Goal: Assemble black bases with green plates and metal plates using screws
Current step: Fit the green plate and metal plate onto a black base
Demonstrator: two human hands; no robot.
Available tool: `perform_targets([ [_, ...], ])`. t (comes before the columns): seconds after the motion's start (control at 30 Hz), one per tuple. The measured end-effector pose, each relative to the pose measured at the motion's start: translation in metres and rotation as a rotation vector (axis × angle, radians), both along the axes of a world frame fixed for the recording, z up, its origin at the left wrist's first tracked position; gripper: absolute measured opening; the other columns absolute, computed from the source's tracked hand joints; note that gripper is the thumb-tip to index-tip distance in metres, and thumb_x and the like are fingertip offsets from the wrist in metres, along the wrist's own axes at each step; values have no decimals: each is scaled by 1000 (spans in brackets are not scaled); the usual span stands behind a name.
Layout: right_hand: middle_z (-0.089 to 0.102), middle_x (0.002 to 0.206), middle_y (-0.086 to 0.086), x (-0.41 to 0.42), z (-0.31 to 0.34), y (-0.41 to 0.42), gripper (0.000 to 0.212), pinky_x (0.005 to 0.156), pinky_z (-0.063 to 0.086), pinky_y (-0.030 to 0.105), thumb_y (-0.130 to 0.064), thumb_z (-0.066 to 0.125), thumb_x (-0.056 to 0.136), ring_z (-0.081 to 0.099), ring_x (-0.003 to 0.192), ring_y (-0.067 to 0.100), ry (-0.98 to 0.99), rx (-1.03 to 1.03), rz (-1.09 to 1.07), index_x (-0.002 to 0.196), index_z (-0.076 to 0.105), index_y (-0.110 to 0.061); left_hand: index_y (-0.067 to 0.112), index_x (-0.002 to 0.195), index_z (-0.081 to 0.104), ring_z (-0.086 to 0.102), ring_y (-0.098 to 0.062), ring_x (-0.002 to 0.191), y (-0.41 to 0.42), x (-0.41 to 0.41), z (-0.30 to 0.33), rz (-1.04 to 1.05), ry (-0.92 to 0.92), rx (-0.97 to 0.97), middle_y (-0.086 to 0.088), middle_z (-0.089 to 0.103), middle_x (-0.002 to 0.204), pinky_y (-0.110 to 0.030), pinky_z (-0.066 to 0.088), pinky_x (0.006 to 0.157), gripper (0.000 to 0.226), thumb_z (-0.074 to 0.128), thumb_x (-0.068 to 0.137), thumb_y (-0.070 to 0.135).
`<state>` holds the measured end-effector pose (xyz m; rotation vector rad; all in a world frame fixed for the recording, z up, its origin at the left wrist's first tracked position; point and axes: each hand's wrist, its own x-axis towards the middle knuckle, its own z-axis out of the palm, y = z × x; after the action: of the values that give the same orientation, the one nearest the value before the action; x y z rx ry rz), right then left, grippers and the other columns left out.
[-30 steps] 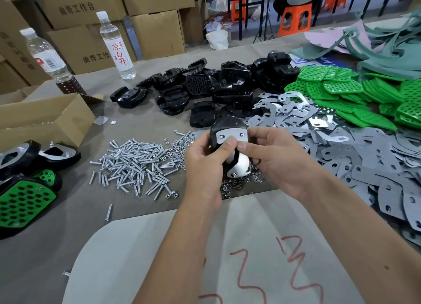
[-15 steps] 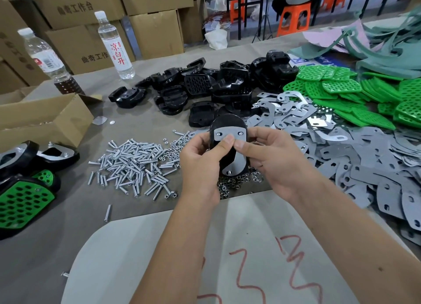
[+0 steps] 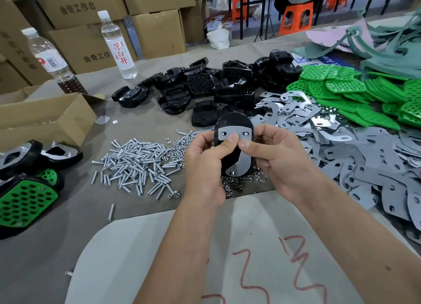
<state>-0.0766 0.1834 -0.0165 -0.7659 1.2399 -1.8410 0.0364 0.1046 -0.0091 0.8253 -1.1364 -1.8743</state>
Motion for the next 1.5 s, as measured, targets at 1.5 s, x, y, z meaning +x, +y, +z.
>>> perform_targets([
  [1.5, 72, 71, -7, -84, 10, 32, 18, 65, 58, 42, -18, 67, 100, 61, 66, 15, 21, -34, -813, 109, 56, -28, 13, 106, 77, 51, -23, 103, 18, -100, -12, -51, -859, -1468, -2, 62, 106, -36, 50, 80, 22, 61, 95, 3],
])
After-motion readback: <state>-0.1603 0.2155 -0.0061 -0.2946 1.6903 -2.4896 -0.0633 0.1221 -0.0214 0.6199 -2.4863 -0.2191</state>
